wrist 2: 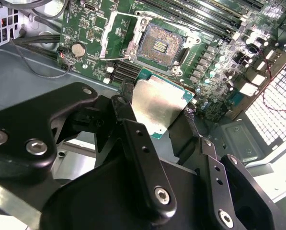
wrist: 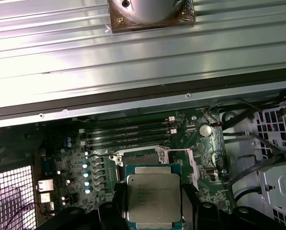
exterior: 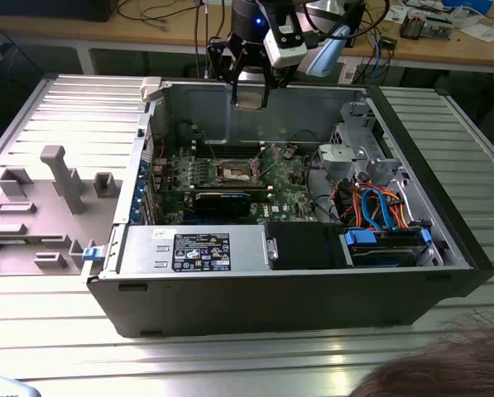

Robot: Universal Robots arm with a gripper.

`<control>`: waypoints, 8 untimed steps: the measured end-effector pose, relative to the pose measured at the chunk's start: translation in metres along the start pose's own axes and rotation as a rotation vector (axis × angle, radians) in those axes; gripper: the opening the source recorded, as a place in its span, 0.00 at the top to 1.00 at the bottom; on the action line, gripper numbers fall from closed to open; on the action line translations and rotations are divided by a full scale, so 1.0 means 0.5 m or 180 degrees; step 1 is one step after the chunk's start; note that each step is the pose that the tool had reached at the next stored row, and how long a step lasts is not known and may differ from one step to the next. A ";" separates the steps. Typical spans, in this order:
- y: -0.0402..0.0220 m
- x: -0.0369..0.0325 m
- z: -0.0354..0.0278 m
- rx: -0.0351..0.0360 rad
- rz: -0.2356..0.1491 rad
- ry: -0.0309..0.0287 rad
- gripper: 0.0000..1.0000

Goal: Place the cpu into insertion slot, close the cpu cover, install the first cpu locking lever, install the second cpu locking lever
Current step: 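Place the cpu into insertion slot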

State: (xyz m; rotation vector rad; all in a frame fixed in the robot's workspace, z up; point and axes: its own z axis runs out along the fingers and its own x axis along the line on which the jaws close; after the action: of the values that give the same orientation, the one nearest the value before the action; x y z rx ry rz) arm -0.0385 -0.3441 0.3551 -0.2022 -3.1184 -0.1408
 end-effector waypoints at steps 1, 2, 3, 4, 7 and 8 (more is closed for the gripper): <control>0.000 0.000 0.000 0.0000 0.0004 0.0000 0.46; 0.000 0.000 0.000 0.0000 0.0006 0.0000 0.46; 0.000 0.000 0.000 0.0000 0.0008 0.0000 0.46; 0.000 0.000 0.000 0.0000 0.0010 -0.0001 0.46; 0.000 0.000 0.000 0.0000 0.0014 -0.0001 0.46; 0.000 0.000 0.000 0.0000 0.0016 -0.0001 0.46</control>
State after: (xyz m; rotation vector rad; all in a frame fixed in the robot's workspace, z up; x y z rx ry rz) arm -0.0386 -0.3441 0.3551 -0.2102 -3.1180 -0.1406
